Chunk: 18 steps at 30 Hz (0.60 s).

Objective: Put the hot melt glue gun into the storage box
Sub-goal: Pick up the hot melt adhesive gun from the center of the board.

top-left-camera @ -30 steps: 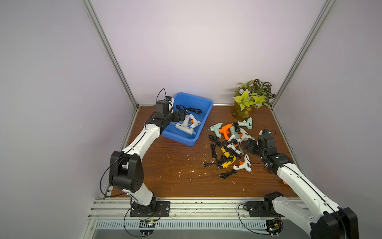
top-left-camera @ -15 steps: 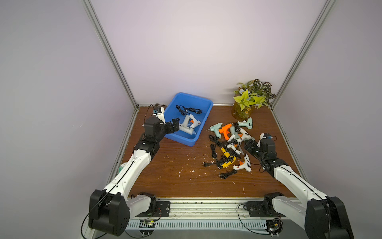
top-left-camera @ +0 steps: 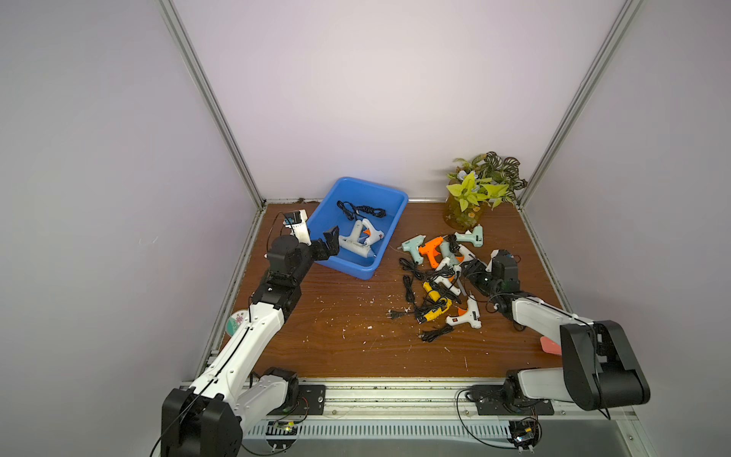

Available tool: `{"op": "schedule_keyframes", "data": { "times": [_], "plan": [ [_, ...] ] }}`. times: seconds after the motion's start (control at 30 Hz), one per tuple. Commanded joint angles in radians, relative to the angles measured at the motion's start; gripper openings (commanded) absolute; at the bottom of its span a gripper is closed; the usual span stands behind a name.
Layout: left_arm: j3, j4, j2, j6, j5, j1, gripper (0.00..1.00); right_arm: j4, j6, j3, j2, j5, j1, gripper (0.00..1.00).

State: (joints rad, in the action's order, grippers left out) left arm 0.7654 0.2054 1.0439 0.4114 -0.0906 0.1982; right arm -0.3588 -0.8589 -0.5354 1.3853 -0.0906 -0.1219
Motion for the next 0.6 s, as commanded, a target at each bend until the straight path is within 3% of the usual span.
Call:
{"op": "schedule_keyframes", "data": {
  "times": [0.0, 0.3, 0.57],
  "plan": [
    [-0.006, 0.026, -0.007, -0.01, -0.004, -0.001, 1.0, -0.066, -0.015, -0.05, 0.033, -0.028, 0.006, 0.67],
    [0.0, 0.02, -0.001, -0.008, -0.022, -0.002, 1.0, -0.09, -0.026, -0.095, 0.149, -0.042, 0.009, 0.65],
    [0.005, 0.007, 0.009, 0.003, -0.015, 0.0, 1.0, -0.117, -0.036, -0.091, 0.205, -0.075, 0.014, 0.54]
  ]
}}
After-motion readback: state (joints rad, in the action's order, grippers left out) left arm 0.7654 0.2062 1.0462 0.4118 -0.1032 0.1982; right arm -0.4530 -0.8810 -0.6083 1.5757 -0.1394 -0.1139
